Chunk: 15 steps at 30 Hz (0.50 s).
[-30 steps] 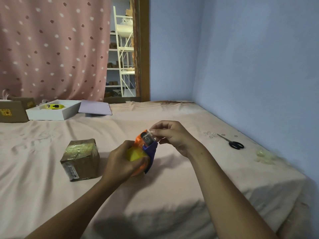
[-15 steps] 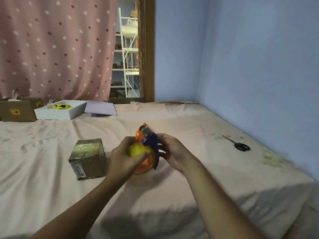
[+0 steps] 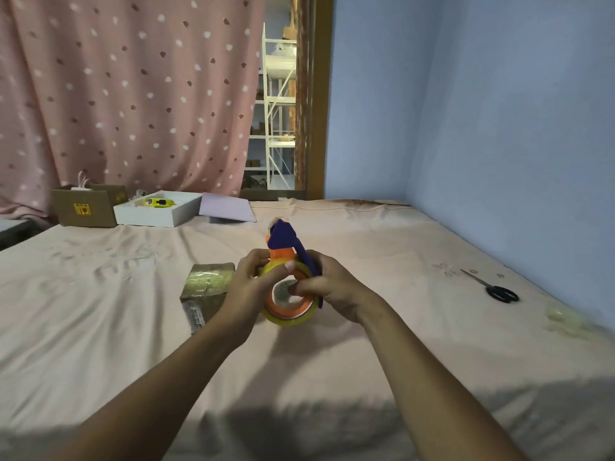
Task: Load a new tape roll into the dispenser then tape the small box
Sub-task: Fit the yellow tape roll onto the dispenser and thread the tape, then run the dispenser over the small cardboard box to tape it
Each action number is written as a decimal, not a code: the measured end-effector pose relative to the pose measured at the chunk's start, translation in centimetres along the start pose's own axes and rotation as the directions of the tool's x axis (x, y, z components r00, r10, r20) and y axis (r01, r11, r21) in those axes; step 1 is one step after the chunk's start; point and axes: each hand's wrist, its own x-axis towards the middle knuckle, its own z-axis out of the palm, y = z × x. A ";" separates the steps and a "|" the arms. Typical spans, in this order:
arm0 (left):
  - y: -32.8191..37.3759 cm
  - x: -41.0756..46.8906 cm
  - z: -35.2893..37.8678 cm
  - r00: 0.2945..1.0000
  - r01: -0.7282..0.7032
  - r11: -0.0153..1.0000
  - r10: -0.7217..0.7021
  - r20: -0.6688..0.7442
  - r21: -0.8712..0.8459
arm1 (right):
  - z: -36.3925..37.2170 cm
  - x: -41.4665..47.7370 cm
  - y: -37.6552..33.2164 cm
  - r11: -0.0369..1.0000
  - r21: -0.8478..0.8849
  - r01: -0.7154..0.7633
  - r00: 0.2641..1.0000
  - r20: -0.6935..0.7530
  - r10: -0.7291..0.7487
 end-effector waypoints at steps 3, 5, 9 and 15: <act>0.7 0.1 -2.1 0.999 -0.049 0.983 0.048 0.009 0.175 | 1.0 0.8 -0.3 0.999 0.039 0.004 1.000 -0.017 -0.003; 1.2 0.2 -4.2 0.977 -0.170 0.905 0.206 -0.052 0.391 | 1.2 1.2 -0.2 1.000 0.023 0.002 1.000 -0.027 -0.001; -1.0 1.4 -10.0 0.892 -0.148 0.731 0.390 -0.229 0.666 | 1.0 1.7 -0.5 0.999 0.041 -0.001 0.997 -0.077 0.004; -3.8 0.2 -12.0 0.911 0.237 0.916 -0.093 -0.402 0.324 | 0.8 2.5 -2.8 0.993 -0.117 -0.004 0.996 -0.092 -0.007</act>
